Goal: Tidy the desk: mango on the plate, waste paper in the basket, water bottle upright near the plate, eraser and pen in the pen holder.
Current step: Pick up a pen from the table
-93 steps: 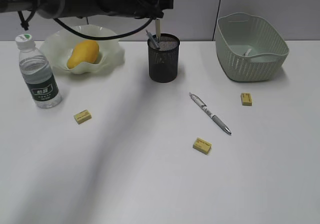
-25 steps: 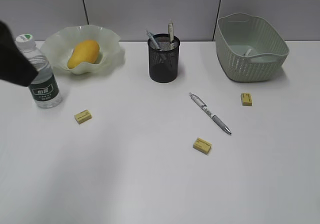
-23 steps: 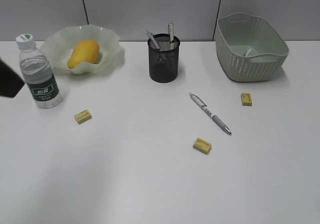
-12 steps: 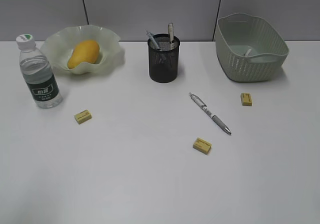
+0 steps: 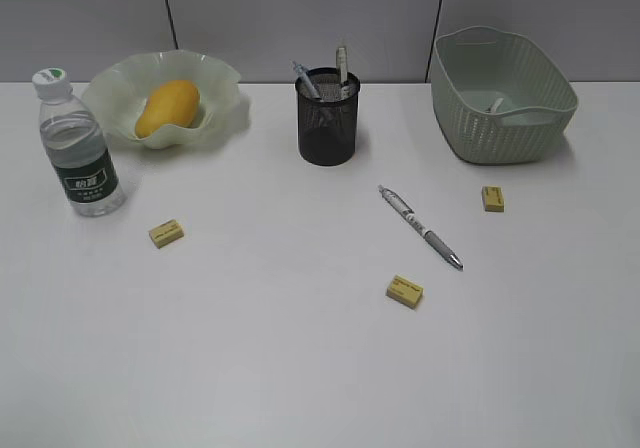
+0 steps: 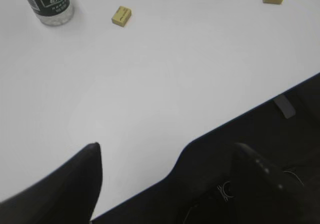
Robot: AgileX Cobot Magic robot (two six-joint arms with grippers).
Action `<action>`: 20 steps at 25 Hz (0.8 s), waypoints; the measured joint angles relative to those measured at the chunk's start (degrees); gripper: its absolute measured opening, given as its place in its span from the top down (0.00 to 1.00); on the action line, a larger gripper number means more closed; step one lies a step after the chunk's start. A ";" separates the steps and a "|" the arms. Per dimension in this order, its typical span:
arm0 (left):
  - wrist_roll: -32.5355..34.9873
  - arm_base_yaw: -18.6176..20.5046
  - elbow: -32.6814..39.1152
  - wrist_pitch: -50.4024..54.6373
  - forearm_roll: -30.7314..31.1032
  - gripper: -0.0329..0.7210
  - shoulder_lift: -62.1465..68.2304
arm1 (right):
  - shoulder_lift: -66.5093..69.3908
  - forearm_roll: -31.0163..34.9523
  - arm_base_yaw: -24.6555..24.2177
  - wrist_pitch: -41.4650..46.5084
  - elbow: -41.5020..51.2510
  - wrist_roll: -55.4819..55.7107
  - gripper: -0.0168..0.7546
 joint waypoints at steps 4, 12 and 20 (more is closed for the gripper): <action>0.00 0.00 0.86 -0.25 0.11 0.18 -0.06 | 8.02 0.00 0.00 -1.88 -0.68 0.00 0.36; 0.00 0.00 0.82 -0.49 0.02 0.19 -0.06 | 33.67 -1.14 0.00 -7.06 -12.36 -0.50 0.36; 0.00 0.00 0.82 -0.56 0.39 0.19 -0.06 | 61.65 -1.28 0.00 -1.43 -33.47 -7.67 0.36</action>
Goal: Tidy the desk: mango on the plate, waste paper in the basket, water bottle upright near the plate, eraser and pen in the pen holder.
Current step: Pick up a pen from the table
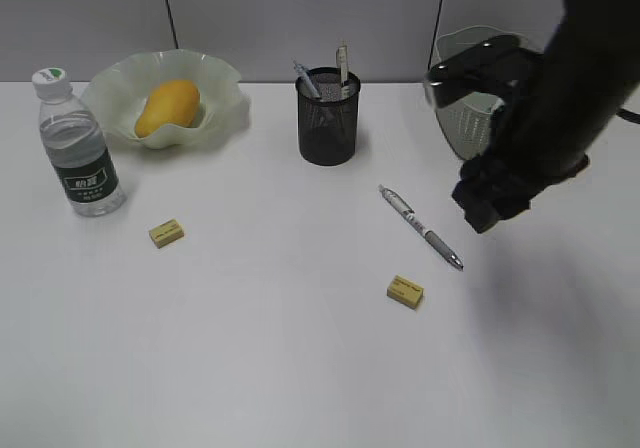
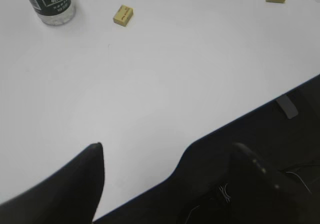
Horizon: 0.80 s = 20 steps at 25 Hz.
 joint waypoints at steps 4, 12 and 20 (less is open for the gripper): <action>0.00 0.00 0.00 -0.02 0.00 0.19 0.00 | 11.37 0.89 -0.37 4.25 -11.43 -1.89 0.36; 0.00 0.00 0.00 -0.02 -0.05 0.19 0.00 | 26.15 5.15 -2.01 6.81 -28.44 -4.74 0.36; 0.00 0.00 0.00 -0.02 0.00 0.20 0.00 | 35.63 5.71 -2.13 8.23 -33.23 -5.06 0.39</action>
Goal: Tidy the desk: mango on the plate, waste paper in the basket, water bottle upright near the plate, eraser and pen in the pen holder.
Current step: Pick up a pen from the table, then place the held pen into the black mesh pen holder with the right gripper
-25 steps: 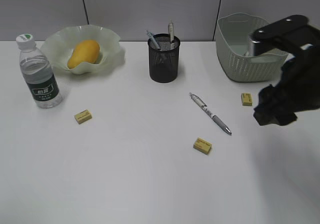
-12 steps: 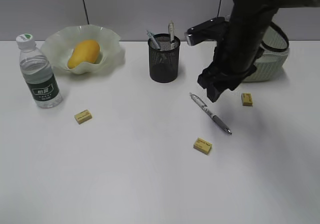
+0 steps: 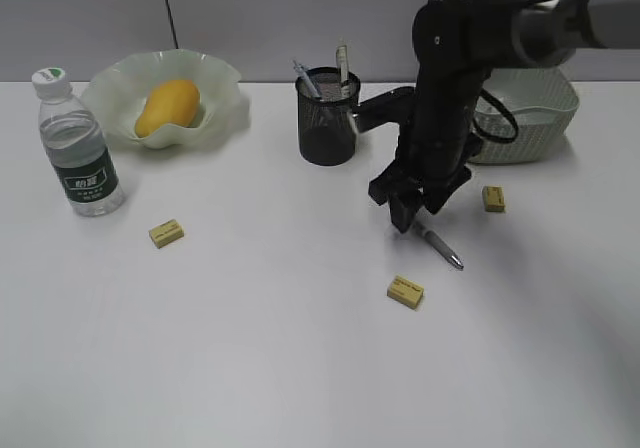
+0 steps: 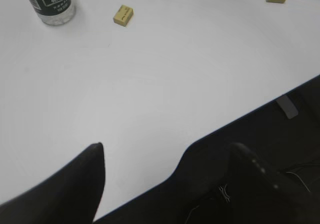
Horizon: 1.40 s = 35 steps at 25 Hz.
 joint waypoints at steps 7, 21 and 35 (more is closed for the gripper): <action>0.00 0.00 0.00 0.00 -0.27 0.20 0.00 | 2.94 -0.06 0.00 -0.16 -0.22 0.00 0.56; -0.02 0.00 0.00 0.00 -0.20 0.21 0.00 | 2.83 0.03 0.00 4.80 -7.50 -0.14 0.83; -0.02 0.00 0.00 0.00 -0.69 0.22 0.00 | -5.68 14.25 0.05 -13.64 -24.08 -0.16 0.83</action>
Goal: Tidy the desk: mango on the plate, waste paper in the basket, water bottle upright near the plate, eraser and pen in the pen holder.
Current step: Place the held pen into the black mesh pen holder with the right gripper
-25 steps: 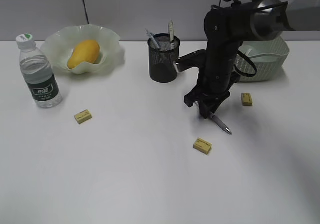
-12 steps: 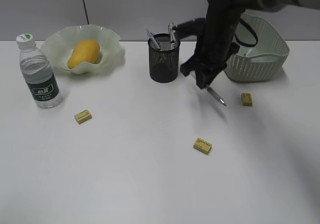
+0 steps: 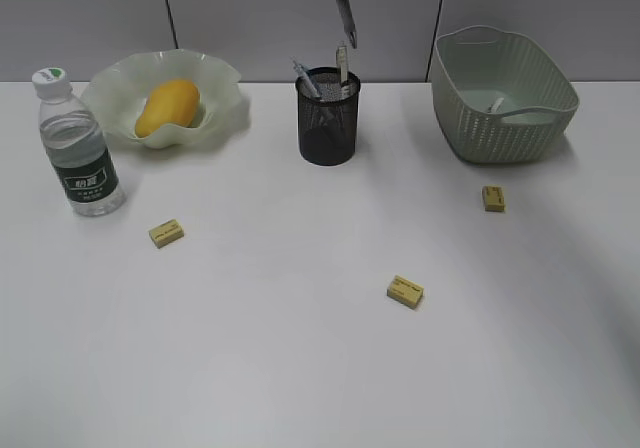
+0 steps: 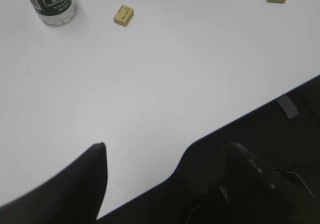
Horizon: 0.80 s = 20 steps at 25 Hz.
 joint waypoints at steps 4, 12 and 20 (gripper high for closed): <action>0.00 0.00 0.00 0.00 0.37 0.23 0.00 | 0.44 1.03 0.54 -7.55 -0.01 -1.90 0.83; 0.00 0.00 0.00 -0.04 0.70 0.23 0.00 | 5.32 1.21 0.77 -13.79 0.06 -4.10 0.83; 0.00 0.00 0.00 -0.04 0.52 0.24 0.00 | 9.71 1.35 0.77 -18.39 0.24 -5.58 0.83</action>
